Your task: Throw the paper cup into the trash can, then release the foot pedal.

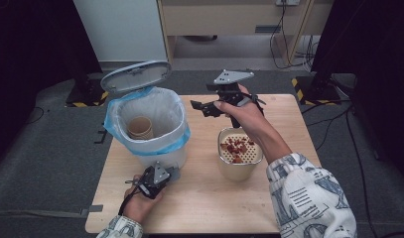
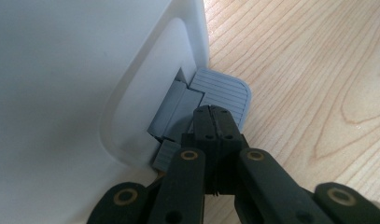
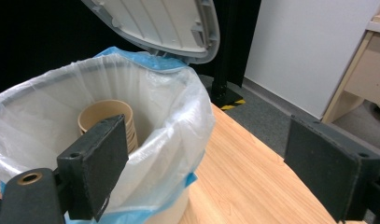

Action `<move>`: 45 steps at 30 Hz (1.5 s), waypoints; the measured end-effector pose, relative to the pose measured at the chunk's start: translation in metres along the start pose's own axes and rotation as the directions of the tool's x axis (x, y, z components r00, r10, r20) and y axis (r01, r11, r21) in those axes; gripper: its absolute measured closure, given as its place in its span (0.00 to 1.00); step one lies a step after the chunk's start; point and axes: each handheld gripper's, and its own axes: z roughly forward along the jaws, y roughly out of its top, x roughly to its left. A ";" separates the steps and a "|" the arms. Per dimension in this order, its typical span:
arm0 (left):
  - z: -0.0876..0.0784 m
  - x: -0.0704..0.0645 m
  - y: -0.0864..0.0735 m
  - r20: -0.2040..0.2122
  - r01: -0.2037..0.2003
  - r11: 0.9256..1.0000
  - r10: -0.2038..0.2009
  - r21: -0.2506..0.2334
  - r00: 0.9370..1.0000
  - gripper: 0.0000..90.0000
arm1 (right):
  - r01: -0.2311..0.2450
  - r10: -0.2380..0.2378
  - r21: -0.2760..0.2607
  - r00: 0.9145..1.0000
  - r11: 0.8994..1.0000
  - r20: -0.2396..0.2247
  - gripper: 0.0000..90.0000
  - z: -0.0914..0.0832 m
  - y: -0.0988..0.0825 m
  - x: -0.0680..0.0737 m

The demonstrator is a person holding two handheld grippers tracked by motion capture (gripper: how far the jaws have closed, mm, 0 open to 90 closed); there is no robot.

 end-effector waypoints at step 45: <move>-0.039 0.004 -0.005 -0.016 0.114 0.982 -0.118 -0.153 0.993 0.66 | -0.073 0.059 0.054 0.975 0.996 0.214 0.12 -0.054 -0.039 -0.044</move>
